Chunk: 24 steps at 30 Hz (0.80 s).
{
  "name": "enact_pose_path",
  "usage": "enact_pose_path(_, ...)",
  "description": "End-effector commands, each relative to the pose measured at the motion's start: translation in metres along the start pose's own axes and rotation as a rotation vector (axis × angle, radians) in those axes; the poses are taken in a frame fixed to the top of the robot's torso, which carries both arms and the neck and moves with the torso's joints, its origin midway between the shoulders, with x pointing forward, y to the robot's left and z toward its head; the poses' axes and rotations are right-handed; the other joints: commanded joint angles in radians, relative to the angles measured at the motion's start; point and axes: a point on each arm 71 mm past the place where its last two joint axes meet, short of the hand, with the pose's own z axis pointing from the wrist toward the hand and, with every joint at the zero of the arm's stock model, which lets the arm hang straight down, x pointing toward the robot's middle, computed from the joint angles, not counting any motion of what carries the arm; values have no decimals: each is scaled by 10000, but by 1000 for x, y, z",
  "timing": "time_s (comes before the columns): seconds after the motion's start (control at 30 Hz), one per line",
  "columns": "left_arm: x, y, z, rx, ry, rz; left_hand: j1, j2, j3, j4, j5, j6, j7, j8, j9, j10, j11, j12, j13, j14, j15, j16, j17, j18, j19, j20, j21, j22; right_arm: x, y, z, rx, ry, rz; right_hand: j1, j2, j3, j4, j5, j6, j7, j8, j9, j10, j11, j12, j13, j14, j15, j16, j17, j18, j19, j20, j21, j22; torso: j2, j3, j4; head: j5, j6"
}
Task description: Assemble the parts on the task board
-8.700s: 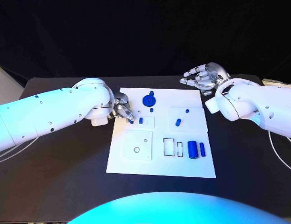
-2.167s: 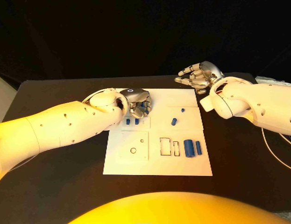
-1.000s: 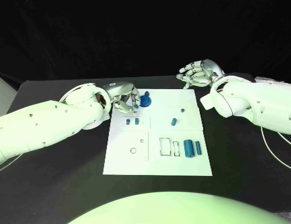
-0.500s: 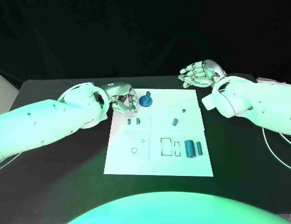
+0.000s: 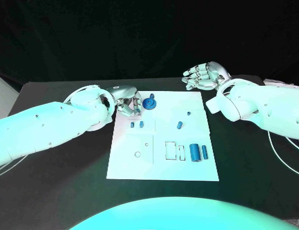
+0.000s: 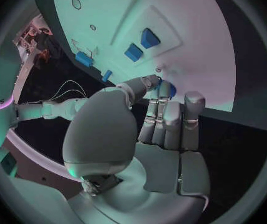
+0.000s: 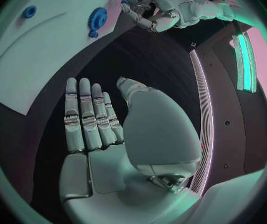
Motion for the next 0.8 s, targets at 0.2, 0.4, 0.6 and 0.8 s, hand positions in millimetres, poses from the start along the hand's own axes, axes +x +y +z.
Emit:
enact_pose_path(0.2,4,-1,2,-63,376,112,-64,25,-50,-25,34,85,-11,27,3,75,32,-34,8,69,-29,58,2,-185,79,0,29,0,2,2,0,-252,84,60,-70,-101,108,-86,19,51,214,-128,-48,-136,110,-172,-166,-227,95,-253,-226,33,-268,83,-33,-231,-22,1,20,-19,2)
enact_pose_path(0.4,5,0,3,-155,513,133,-69,27,-51,-22,33,88,-11,24,4,78,31,-39,8,65,-30,56,-8,-181,65,0,19,-16,2,2,0,-271,77,80,-92,-94,139,-132,27,58,227,-160,-59,-192,134,-253,-190,-309,131,-359,-355,36,-356,121,-27,-346,-18,0,13,-5,2)
enact_pose_path(0.6,6,-1,3,-158,612,141,-69,27,-51,-22,33,88,-11,24,4,78,31,-39,8,65,-30,56,-8,-181,65,0,19,-16,2,2,0,-279,76,92,-98,-89,148,-142,31,62,229,-167,-61,-194,137,-268,-191,-329,138,-385,-387,37,-379,130,-27,-374,-12,2,10,-11,2)
enact_pose_path(0.8,7,-2,5,-144,638,152,-70,33,-48,-22,34,91,-12,16,5,82,29,-49,7,70,-32,59,0,-181,64,-2,17,-17,2,2,0,-285,82,99,-100,-88,149,-144,31,62,230,-168,-62,-195,138,-272,-191,-333,140,-391,-395,37,-384,132,-27,-380,-1,2,7,-26,2)
